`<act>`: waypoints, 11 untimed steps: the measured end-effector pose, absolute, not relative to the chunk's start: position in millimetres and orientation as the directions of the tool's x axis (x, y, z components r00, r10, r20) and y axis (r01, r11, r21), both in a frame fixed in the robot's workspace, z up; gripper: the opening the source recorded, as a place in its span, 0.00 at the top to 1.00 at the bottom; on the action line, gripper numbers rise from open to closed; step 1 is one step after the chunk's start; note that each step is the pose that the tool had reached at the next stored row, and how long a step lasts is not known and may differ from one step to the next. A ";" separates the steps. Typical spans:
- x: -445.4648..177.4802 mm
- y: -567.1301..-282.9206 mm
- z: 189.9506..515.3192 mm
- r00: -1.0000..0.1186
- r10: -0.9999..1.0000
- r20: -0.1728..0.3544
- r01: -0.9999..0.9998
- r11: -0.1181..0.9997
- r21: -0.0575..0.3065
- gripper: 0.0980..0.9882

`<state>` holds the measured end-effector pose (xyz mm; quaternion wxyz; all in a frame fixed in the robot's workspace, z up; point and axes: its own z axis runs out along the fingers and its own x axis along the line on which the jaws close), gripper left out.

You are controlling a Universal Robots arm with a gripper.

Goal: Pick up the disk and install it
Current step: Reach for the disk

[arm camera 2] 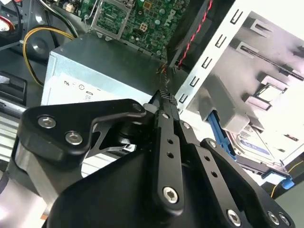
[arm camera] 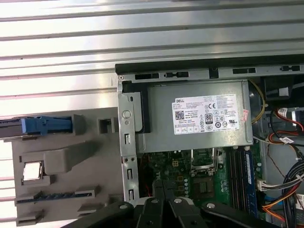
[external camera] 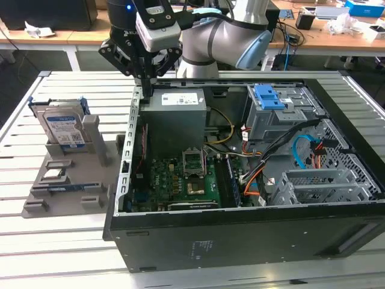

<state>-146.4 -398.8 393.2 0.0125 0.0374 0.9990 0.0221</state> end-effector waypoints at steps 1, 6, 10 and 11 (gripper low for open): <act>-149.8 -398.9 393.3 -0.997 0.075 -0.023 0.074 0.996 0.045 0.99; -163.4 -398.9 393.3 -0.997 0.075 -0.023 0.074 0.996 0.045 0.99; -175.1 -398.8 393.3 -0.997 0.075 -0.023 0.074 0.996 0.045 0.99; -177.8 -398.9 393.3 -0.997 0.075 -0.023 0.074 0.996 0.045 0.99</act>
